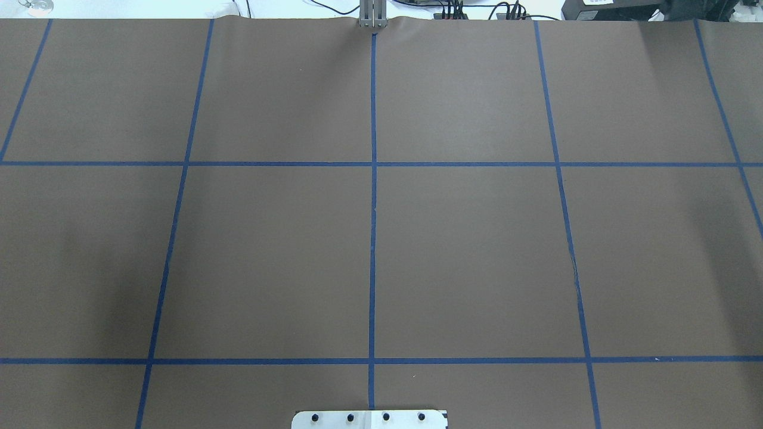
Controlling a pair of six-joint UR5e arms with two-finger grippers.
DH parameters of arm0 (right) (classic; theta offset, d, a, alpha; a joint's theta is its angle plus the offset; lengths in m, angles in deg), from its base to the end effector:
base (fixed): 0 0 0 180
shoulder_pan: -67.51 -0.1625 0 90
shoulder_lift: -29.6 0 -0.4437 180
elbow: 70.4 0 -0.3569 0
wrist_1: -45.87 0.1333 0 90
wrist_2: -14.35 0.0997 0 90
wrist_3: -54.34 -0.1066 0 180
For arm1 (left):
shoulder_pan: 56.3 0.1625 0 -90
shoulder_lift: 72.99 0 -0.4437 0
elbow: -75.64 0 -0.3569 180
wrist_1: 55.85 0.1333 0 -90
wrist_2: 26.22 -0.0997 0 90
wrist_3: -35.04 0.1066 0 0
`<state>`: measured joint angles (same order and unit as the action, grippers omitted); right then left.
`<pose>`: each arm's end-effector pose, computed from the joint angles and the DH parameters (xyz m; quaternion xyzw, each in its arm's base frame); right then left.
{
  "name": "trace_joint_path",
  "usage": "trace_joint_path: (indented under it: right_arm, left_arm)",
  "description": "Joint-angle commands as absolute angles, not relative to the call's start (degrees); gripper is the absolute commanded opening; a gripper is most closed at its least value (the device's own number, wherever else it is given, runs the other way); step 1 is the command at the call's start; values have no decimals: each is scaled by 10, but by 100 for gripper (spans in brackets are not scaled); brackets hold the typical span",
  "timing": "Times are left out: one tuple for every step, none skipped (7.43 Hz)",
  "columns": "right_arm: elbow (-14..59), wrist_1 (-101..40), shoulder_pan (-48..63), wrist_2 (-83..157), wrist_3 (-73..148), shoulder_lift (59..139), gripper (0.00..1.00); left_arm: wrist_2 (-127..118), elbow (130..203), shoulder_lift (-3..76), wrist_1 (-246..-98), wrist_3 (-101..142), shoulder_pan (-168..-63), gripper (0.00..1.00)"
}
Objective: Place and press bell with both arms
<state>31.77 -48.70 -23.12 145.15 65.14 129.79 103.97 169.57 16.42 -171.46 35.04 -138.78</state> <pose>0.0678 -0.3734 0.6720 0.0136 -0.3489 -0.0752 0.9341 -0.0013 -0.4827 0.6084 0.2124 0.3473 0.1453 0.9017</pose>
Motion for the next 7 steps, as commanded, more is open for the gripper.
trace_joint_path:
  right_arm:
    - [318,-487,-231,1457,652,1301,100]
    - [318,-487,-231,1457,652,1301,100]
    - [318,-486,-231,1457,653,1301,100]
    - [318,-486,-231,1458,653,1301,100]
    - [318,-486,-231,1459,653,1301,100]
    - [318,-486,-231,1459,653,1301,100]
    - [319,-485,-231,1459,653,1301,100]
  left_arm:
    - [966,1693,163,-1713,244,-1313,100]
    - [953,1693,160,-1718,169,-1276,100]
    - [957,1691,147,-1717,157,-1271,100]
    - [956,1691,118,-1718,166,-1271,100]
    - [959,1696,84,-1716,164,-1271,100]
    - [959,1699,53,-1725,163,-1271,100]
    - [960,1699,11,-1787,163,-1271,100]
